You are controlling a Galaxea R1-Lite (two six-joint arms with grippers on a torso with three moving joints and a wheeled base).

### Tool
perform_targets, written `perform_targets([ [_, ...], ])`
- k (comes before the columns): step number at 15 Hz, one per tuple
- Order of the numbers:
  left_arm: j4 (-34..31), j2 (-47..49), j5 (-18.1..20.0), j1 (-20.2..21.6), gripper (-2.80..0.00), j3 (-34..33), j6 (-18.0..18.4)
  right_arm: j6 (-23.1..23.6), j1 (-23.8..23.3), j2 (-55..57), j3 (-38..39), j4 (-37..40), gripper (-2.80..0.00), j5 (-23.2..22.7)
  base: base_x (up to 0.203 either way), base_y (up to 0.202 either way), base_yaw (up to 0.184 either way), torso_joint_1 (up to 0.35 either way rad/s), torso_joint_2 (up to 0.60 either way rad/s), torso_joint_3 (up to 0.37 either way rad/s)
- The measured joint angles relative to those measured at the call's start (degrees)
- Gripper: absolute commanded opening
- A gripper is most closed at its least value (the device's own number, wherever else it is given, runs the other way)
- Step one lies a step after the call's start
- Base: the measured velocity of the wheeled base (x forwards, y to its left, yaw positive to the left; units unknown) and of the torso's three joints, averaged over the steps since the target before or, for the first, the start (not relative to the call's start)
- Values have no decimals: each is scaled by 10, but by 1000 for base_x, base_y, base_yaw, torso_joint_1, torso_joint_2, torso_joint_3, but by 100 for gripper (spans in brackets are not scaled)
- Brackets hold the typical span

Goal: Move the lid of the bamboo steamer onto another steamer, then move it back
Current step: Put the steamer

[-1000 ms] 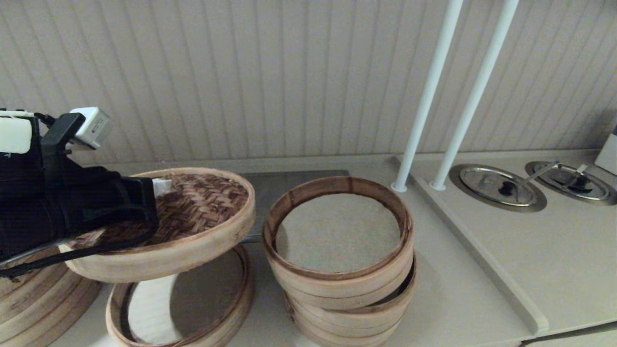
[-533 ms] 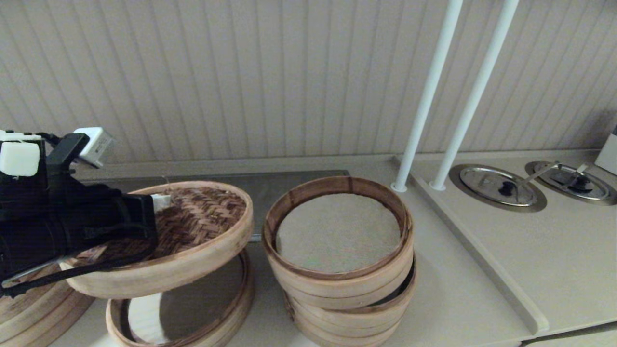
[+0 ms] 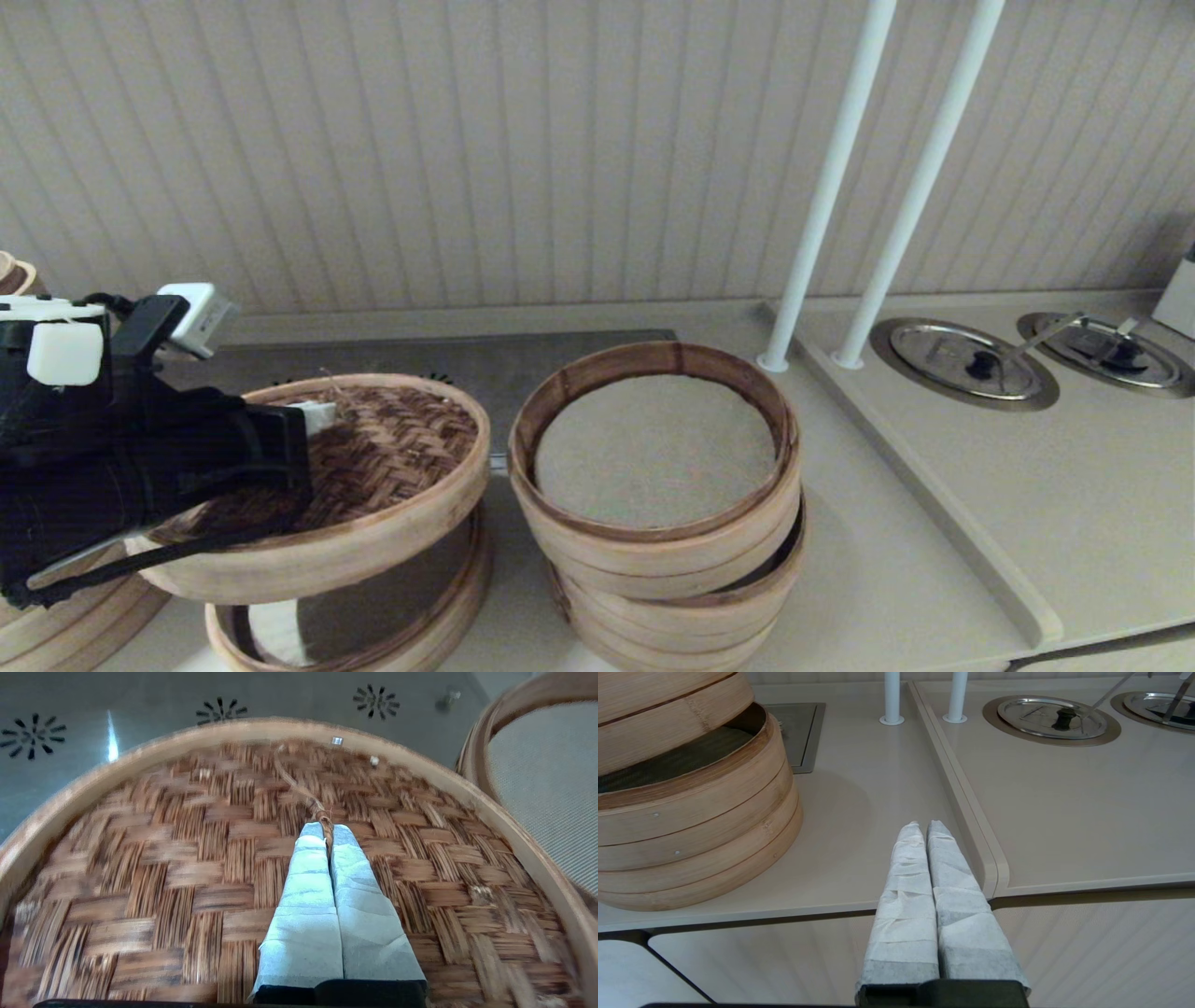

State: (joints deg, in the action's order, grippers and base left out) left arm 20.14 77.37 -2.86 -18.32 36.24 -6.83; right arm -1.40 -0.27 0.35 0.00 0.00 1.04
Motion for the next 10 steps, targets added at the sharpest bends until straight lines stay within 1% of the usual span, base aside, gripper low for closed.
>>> perform_targets([
  [4,26,19,0,3,-280,-1,-1,0,0,0,0,0,-280,0,0,0,0,0,0,0],
  [7,54,38,4,19,-280,-11,-1,0,0,0,0,0,-280,0,0,0,0,0,0,0],
  [10,77,52,33,53,-280,-18,2,0,0,0,0,0,-280,0,0,0,0,0,0,0],
])
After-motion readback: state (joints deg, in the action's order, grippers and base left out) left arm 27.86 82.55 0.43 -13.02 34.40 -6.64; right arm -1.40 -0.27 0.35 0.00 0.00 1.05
